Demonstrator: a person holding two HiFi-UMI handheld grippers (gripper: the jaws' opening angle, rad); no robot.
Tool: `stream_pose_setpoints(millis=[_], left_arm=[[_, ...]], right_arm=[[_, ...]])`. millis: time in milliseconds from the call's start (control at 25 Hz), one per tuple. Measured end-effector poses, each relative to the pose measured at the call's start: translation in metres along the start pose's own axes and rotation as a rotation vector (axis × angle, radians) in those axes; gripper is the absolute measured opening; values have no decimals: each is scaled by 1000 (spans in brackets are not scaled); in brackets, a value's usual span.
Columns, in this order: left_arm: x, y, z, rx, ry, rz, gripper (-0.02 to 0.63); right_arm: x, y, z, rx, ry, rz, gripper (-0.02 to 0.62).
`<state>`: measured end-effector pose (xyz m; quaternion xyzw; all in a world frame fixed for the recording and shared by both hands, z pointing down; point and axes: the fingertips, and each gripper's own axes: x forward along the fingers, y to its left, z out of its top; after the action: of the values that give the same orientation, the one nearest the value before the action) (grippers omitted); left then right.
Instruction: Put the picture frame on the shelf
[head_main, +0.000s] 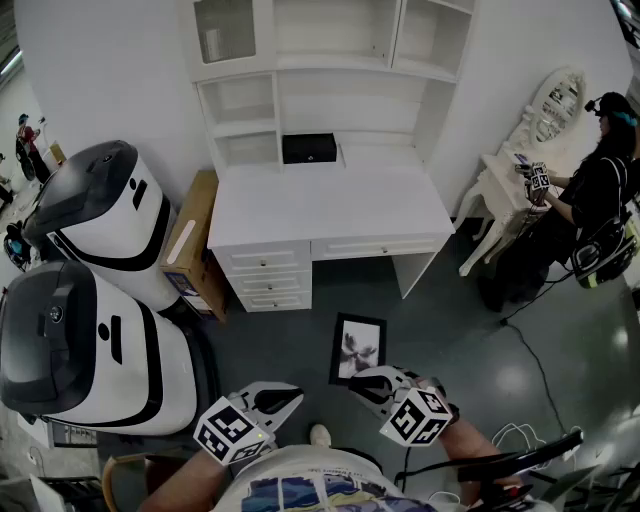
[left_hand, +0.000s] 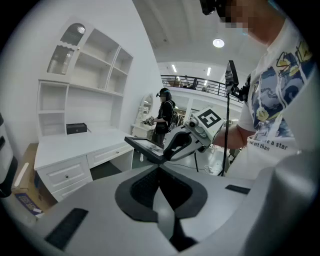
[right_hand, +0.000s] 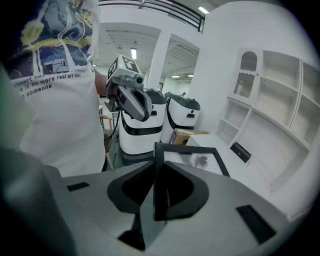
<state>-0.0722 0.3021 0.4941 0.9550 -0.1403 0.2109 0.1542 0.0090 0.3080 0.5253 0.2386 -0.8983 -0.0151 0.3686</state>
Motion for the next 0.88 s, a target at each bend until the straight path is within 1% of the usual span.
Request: stream_pose_setpoints(millis=[240,480,680,880], left_arm=[[9,-3,1,4,-3,-7,14],[30,-10,14,10,-29,-24,14],[47,-14,25,47,-17,-64,14],[64,8,39,95,-15,-95,14]], right_arm=[[-11,-5,-2,-21,2,-5,87],[-31,-15,-13,-41,13,-2,87],[-46,-42,-13,-39,17,18,87],[-52,-89,-8,-59,29,17,87]])
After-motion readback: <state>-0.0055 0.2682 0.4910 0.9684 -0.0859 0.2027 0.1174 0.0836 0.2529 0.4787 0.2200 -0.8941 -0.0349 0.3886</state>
